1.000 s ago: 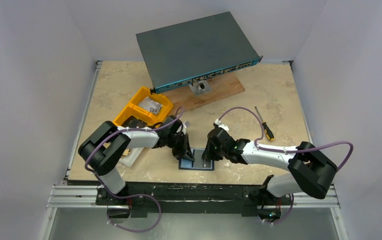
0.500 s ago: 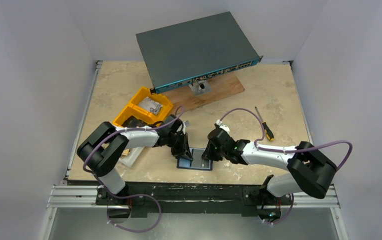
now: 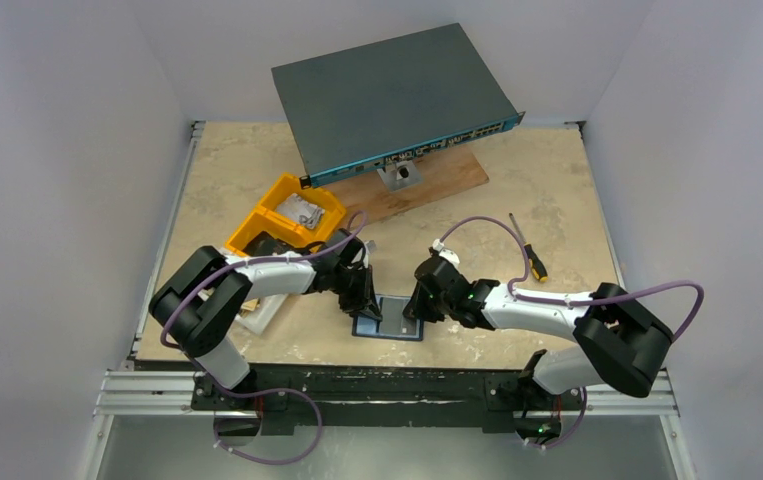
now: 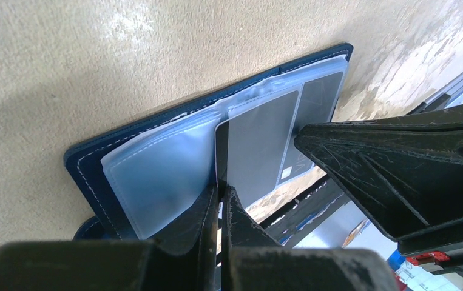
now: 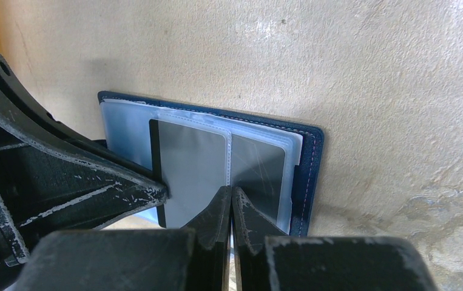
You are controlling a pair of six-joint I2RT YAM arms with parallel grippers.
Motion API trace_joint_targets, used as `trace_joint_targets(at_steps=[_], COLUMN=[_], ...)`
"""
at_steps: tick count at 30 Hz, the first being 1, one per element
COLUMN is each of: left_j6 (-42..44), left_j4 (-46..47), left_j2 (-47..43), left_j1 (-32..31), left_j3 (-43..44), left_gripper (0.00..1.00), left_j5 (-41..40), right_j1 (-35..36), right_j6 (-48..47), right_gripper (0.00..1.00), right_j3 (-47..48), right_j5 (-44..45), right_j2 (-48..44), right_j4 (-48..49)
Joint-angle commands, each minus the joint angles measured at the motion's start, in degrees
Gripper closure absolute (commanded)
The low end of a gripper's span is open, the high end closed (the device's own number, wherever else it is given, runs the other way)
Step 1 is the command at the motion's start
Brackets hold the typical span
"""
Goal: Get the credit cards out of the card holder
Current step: Remove the credit card from the card holder.
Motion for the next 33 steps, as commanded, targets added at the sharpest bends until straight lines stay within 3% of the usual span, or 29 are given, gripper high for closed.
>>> trace_joint_targets(at_steps=[1, 5, 13, 17, 27, 33], left_j6=[3.24, 3.38, 3.41, 2.61, -0.03, -0.29], left_j4=[-4.82, -4.88, -3.83, -1.68, 2.67, 2.49], left_j2=[-0.43, -0.56, -0.96, -0.66, -0.12, -1.37], left_j1=[0.26, 0.19, 0.41, 0.43, 0.58, 1.57], left_j3=[0.52, 0.64, 0.64, 0.43, -0.97, -1.65], left_gripper=[1.00, 1.00, 0.80, 0.79, 1.00, 1.00], left_j5=[-6.56, -6.62, -5.96, -4.13, -0.94, -0.91], right_j1=[0.02, 0.02, 0.02, 0.00, 0.02, 0.02], right_j6=[-0.74, -0.99, -0.91, -0.92, -0.92, -0.88], right_gripper=[1.00, 1.00, 1.00, 1.00, 1.00, 1.00], right_j3=[-1.48, -1.41, -2.04, -1.97, -2.62, -2.86], right_j5=[3.11, 2.95, 2.56, 2.47, 2.19, 2.29], right_j2=[1.59, 2.03, 2.40, 2.40, 2.54, 2.75], right_j4=[-4.37, -4.15, -3.36, -3.07, -2.60, -2.58])
